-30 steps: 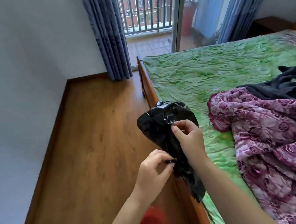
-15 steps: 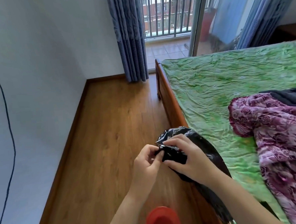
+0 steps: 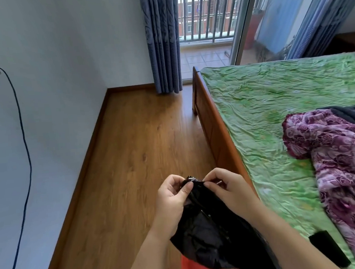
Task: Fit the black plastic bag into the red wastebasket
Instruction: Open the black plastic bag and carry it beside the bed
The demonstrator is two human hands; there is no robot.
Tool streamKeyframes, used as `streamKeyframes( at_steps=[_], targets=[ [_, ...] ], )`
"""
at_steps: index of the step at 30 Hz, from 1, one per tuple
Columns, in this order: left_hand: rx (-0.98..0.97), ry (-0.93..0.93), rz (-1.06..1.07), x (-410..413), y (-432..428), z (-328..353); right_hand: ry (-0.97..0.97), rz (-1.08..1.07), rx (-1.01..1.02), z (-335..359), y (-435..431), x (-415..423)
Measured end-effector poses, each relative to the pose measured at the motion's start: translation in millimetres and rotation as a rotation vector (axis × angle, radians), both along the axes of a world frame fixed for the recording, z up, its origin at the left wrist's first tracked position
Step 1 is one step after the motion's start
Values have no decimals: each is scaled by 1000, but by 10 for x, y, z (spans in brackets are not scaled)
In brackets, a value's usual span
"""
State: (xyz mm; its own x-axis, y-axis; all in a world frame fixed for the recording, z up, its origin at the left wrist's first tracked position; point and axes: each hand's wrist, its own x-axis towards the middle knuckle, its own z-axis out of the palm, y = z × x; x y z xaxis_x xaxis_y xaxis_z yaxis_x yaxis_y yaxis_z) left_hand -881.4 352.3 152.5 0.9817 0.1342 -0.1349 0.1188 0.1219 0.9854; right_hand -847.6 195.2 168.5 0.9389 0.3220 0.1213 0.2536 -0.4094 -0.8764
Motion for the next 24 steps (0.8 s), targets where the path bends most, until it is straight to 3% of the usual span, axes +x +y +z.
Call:
streamKeyframes(
  at_steps=[7,18,24],
  targets=[
    [-20,44,60,-161,-31,-112,-29,-63,0,-75,90,-256],
    [168,-43,-66,-476,-347,64,-7,16,77,-85,-403,-263],
    [453,68,-188,-707,-705,82,3,212,78,-195,-807,-252]
  ],
)
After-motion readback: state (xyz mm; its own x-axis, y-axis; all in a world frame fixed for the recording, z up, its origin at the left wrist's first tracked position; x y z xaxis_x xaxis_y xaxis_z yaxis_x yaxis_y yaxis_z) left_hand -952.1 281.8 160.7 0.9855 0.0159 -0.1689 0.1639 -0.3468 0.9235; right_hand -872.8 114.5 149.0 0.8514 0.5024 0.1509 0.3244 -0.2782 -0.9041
